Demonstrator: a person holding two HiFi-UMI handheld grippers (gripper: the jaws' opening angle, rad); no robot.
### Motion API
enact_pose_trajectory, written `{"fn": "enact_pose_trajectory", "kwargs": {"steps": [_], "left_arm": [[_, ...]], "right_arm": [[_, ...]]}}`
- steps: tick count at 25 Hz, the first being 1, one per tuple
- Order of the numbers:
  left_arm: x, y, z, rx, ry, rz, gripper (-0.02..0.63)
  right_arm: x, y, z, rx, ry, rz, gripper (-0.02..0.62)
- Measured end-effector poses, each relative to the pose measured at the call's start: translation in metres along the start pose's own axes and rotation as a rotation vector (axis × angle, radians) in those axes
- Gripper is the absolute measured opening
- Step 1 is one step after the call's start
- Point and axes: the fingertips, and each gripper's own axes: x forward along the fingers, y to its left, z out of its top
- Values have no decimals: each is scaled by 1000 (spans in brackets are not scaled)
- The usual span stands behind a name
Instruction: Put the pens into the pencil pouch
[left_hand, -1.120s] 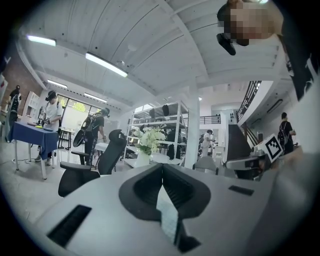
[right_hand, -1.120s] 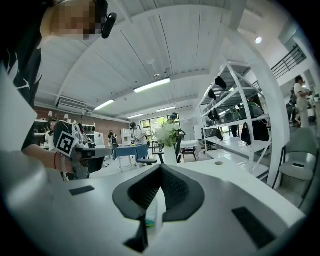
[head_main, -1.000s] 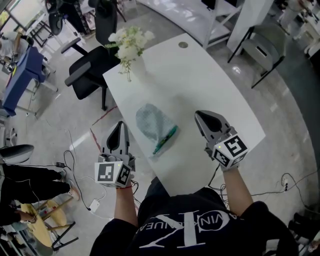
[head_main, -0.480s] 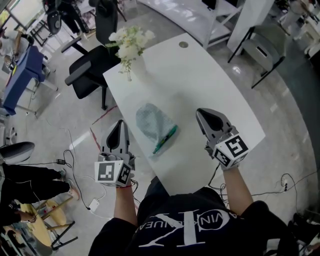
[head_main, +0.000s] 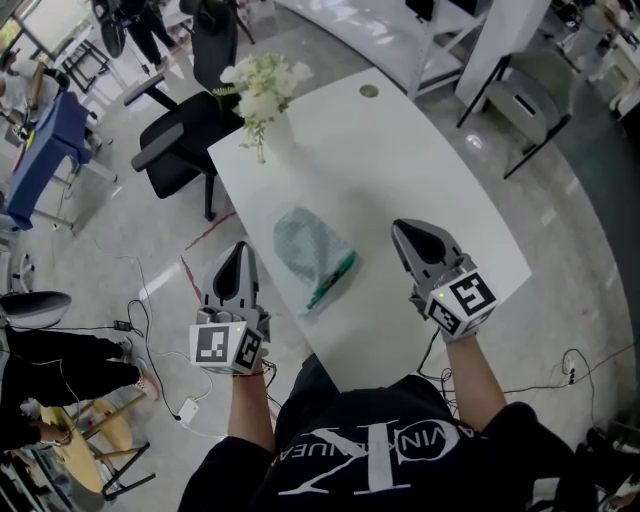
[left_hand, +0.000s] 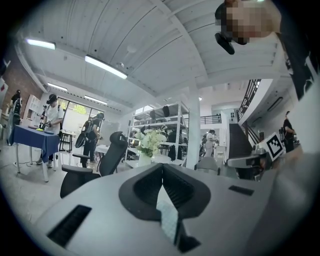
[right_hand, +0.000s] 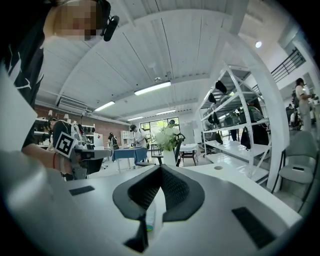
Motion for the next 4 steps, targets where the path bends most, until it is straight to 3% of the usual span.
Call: {"fn": "enact_pose_trajectory", "kwargs": {"steps": [4], "left_arm": [[0, 2, -1, -3, 2, 4, 5]], "right_arm": [[1, 0, -2, 4, 3, 4, 8]]}}
